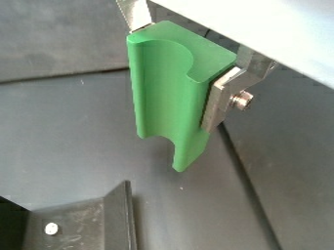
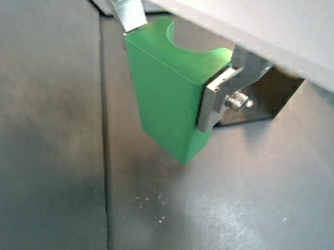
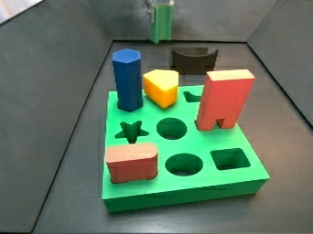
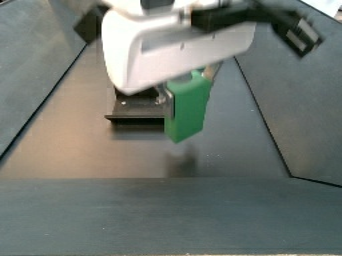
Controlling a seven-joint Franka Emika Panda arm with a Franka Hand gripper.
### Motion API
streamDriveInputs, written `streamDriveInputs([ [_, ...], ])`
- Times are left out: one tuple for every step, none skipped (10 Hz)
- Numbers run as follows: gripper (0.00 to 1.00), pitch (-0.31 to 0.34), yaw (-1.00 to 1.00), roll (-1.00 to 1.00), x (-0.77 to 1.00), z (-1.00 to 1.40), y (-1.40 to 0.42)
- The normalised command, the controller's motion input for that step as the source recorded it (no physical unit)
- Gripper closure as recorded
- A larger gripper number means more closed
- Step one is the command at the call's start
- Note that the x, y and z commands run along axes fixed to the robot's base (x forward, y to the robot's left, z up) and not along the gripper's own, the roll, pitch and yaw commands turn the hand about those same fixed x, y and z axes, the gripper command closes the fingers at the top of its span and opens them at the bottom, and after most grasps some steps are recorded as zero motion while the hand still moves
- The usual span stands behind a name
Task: Pick up the arch object. Move up. Rotate the arch object. Move to above the board. Insert the arch object.
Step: Move up, then rotate the arch object.
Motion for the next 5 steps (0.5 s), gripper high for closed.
streamDriveInputs([
  [1.0,0.076,0.02,0.07,0.0,0.2,-0.01],
  [1.0,0.0,0.0,0.0,-0.5,0.83,-1.0],
  [1.0,-0.026,0.0,0.02,-0.5,0.85,-1.0],
  [1.0,-0.05,0.01,0.06,-0.51,0.88,-1.0],
  [1.0,-0.034,0.01,0.1,-0.5,0.9,-1.0],
])
